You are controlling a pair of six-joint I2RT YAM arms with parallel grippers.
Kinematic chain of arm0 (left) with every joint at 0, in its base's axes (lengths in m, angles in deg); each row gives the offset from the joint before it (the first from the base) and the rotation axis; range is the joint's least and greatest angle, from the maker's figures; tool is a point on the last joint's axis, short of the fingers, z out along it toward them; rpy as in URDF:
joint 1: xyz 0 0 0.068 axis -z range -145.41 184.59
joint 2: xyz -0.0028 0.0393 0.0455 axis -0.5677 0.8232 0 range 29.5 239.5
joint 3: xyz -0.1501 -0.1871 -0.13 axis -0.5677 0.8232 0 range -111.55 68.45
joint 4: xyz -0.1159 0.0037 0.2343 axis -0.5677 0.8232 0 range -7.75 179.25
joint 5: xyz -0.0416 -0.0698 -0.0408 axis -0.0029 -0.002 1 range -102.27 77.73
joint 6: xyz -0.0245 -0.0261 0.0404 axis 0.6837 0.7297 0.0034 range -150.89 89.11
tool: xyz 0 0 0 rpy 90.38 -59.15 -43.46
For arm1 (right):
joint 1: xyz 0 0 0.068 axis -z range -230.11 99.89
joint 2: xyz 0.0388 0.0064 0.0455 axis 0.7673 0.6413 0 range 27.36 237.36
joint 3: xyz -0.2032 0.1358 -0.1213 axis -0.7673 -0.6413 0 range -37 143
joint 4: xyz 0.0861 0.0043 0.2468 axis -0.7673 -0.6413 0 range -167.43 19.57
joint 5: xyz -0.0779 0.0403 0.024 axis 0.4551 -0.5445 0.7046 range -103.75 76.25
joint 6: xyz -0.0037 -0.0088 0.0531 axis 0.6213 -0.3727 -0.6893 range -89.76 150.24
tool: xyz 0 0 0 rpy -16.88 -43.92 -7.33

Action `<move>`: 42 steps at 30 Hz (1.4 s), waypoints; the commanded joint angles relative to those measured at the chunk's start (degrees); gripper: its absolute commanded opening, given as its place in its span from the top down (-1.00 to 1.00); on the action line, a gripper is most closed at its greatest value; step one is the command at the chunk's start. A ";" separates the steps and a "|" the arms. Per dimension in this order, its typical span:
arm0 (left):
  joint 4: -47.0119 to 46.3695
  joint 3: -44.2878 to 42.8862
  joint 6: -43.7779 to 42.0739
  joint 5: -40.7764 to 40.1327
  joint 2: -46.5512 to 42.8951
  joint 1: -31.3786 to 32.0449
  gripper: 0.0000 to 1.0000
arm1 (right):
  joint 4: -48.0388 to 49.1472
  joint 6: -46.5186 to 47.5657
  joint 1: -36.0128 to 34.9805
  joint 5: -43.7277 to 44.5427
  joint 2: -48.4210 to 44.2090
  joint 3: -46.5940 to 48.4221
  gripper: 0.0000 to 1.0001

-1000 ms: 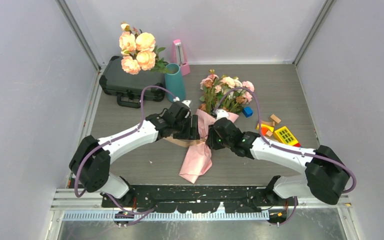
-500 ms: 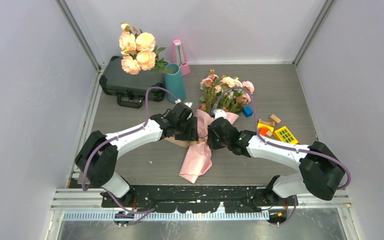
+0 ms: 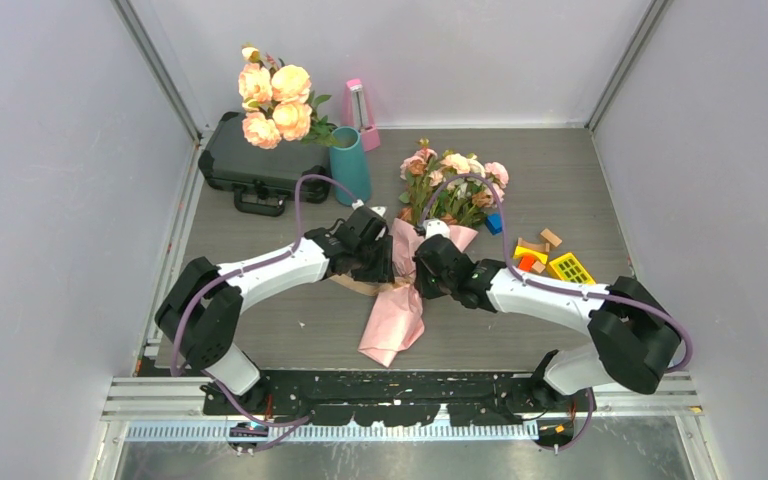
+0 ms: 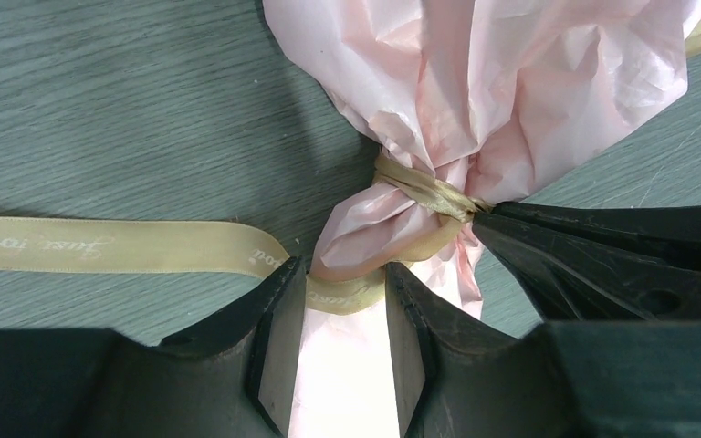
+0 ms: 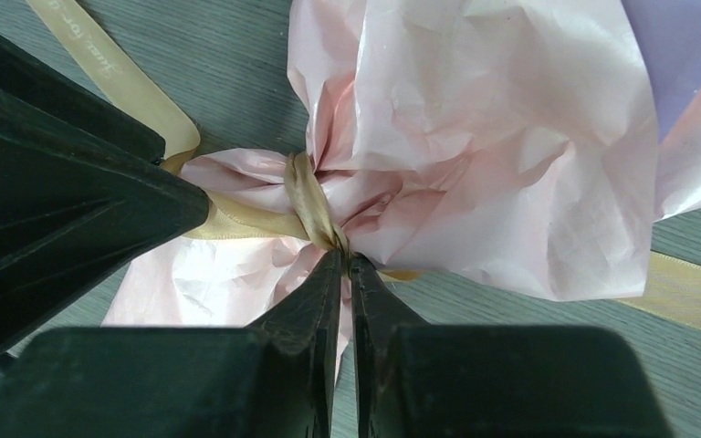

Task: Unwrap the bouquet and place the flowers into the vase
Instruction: Untie the ribbon from the wrapping paper.

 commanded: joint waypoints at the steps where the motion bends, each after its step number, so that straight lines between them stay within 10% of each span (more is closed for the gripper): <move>1: -2.29 0.16 -0.64 -0.98 -1.80 0.29 0.22 | 1.86 0.54 0.10 2.09 1.15 1.75 0.74; 29: -15.68 2.85 13.90 -8.79 -3.15 10.75 0.19 | 11.43 -5.40 0.10 3.82 -11.60 -10.86 1.00; 42: -26.48 6.88 19.13 -13.46 -2.30 10.66 0.18 | 11.53 -5.66 0.10 2.68 -16.03 -12.35 0.46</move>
